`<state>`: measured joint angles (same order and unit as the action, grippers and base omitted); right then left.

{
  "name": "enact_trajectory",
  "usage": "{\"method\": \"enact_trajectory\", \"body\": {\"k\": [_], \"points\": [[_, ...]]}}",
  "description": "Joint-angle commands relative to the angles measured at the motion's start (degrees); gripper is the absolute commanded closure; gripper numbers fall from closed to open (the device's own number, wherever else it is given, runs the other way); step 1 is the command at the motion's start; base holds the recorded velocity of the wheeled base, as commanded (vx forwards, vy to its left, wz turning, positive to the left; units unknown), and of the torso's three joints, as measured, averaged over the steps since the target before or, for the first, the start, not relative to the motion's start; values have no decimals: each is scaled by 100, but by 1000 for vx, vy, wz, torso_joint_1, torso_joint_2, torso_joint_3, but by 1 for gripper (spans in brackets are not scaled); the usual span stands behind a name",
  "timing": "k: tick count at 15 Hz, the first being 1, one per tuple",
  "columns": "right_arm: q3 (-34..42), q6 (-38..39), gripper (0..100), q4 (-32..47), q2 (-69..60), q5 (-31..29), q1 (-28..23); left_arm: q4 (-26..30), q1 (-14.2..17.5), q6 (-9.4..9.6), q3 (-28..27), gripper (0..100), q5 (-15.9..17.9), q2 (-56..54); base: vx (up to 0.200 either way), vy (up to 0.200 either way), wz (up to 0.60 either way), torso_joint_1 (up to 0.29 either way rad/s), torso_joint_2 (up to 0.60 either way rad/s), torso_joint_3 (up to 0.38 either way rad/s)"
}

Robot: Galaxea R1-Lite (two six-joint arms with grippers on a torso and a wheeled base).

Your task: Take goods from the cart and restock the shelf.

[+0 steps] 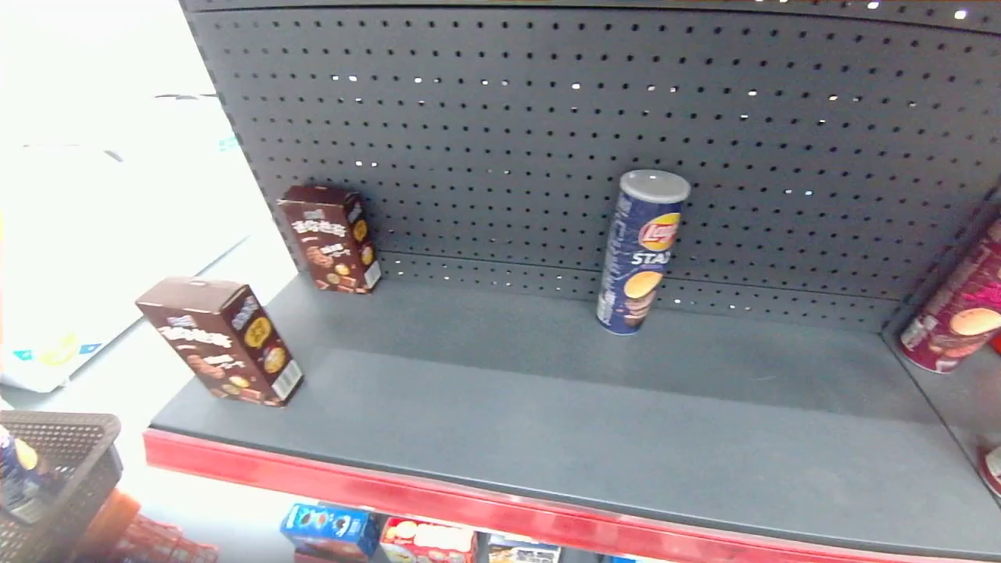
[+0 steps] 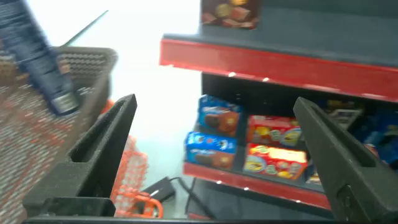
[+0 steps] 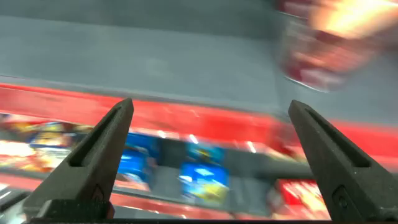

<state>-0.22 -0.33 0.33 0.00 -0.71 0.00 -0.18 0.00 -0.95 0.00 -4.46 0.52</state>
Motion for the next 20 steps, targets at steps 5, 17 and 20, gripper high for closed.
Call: {"method": "enact_trajectory", "body": {"k": [5,17,20], "points": [[-4,-11,0,2,9,-8,0,9,0,-2,0,0,7,9,0,0,360,5,3,0],[-4,-37,0,11,9,79,9,9,0,7,-9,0,103,0,0,0,0,0,0,0],[-4,-20,0,2,9,79,9,36,-18,315,-545,0,147,115,0,0,0,0,0,0]]}}
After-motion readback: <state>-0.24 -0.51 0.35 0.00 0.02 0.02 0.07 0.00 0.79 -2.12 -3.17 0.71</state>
